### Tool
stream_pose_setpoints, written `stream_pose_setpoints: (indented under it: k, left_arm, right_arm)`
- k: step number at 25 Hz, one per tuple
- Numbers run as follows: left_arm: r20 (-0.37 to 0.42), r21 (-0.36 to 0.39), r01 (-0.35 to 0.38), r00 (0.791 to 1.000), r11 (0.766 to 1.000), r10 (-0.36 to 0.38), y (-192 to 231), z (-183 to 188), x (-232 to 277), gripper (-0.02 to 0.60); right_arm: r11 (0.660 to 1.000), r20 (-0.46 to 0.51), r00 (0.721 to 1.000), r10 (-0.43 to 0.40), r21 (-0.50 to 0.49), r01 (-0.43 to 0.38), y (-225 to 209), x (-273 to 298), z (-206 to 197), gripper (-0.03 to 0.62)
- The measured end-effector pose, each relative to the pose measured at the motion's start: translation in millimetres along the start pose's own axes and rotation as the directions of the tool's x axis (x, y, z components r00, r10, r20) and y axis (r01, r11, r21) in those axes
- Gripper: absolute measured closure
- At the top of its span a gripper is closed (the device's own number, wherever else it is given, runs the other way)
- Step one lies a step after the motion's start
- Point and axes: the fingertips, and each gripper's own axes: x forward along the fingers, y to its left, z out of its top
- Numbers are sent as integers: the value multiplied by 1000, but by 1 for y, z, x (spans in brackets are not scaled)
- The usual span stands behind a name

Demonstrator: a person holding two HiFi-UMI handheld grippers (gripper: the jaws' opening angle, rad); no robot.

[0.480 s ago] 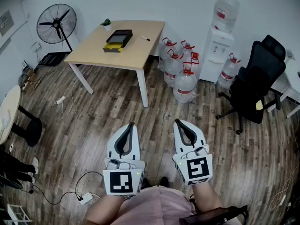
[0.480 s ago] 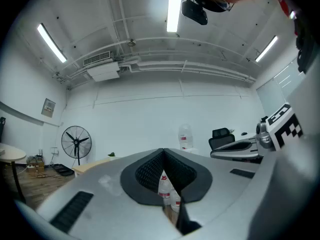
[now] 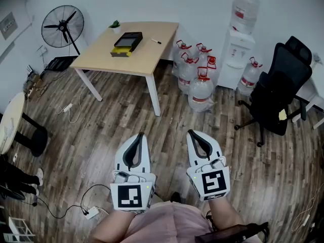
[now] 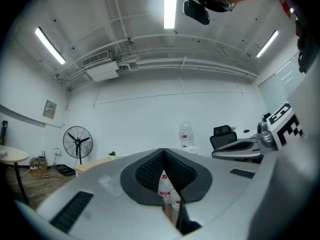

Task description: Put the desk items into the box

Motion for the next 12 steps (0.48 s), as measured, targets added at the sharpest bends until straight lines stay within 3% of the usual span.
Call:
stream_pose_setpoints:
  k: [2, 4, 12]
  left_arm:
    - [-6, 1, -4, 1000, 1000, 4, -4, -3, 3, 571]
    - [-16, 7, -5, 1000, 1000, 5, -6, -7, 6, 571]
    - [-54, -2, -27, 998, 1000, 27, 3, -26, 36, 571]
  right_arm:
    - [1000, -1, 1000, 18, 11, -18, -2, 1, -4, 586]
    - [999, 9, 999, 47, 19, -48, -2, 4, -7, 477]
    - [998, -11, 998, 62, 28, -62, -19, 36, -24, 473]
